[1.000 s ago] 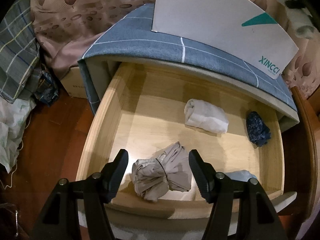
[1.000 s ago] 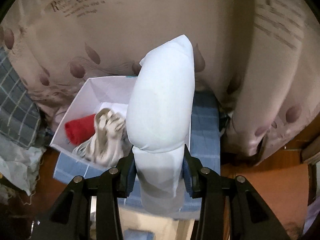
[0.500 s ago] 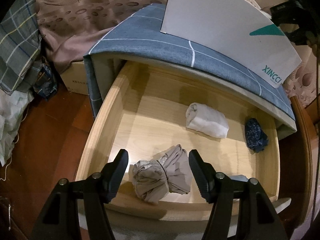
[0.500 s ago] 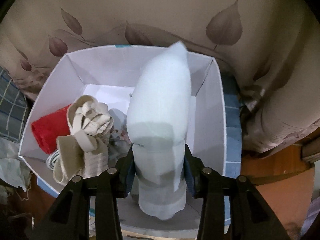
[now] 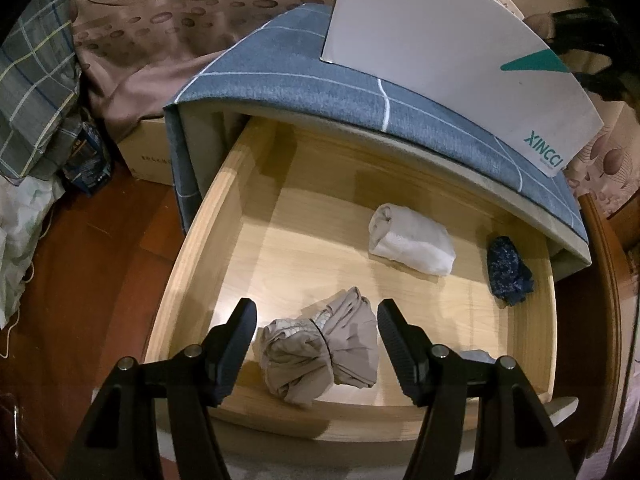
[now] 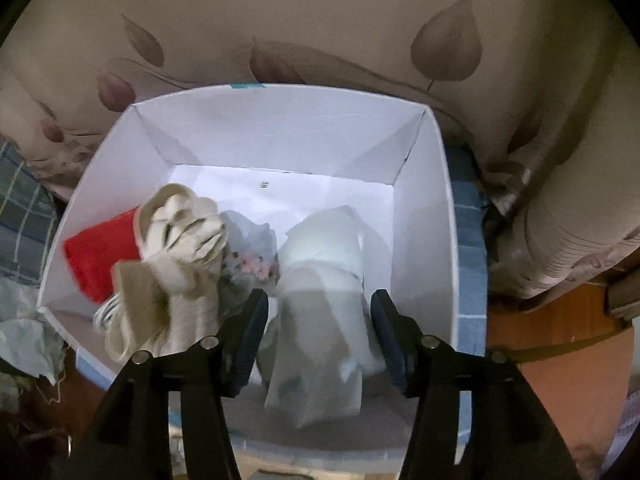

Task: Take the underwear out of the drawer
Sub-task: 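Withdraw the right gripper from the box back down into the drawer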

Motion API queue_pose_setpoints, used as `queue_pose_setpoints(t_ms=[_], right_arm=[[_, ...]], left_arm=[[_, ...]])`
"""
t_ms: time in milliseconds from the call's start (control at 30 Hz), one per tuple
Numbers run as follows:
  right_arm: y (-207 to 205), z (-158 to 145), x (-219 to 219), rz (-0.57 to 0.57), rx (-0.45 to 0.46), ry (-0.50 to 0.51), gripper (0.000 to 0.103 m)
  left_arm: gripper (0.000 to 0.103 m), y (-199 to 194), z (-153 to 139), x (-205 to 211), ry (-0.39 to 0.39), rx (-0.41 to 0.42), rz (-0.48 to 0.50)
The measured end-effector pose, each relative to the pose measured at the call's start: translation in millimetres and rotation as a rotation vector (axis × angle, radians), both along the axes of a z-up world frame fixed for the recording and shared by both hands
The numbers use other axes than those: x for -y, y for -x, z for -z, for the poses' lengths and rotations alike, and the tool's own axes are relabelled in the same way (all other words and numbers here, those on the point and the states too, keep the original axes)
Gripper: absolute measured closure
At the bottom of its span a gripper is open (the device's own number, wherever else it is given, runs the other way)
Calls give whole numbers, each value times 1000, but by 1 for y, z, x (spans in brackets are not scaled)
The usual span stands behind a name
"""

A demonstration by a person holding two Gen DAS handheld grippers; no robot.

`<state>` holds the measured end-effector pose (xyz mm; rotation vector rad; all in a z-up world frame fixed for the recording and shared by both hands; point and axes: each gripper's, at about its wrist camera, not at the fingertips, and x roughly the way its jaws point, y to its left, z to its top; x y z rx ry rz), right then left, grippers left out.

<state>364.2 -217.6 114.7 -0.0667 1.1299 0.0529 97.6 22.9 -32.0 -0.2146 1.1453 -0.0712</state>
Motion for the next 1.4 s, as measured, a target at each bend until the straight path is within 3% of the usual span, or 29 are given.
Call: queue_pose_setpoints(t_ms=[267, 467, 700, 800, 867, 1033, 1400], right_arm=[[71, -29, 20, -44, -20, -41, 48], [126, -19, 36, -61, -53, -44, 47], [171, 42, 46, -87, -123, -34, 49], [177, 76, 48, -114, -151, -15, 58], [175, 103, 50, -122, -176, 3, 65], [164, 147, 53, -154, -172, 45, 69], [146, 207, 46, -204, -163, 211, 68]], left_arm=[[39, 0, 0, -1, 1, -13, -9], [39, 0, 1, -1, -17, -27, -13], [39, -1, 5, -5, -12, -42, -26], [39, -1, 5, -6, -8, -45, -31], [39, -1, 6, -6, -7, -45, -31], [39, -1, 6, -4, -8, -44, -23], [39, -5, 9, -7, 24, -63, -33]])
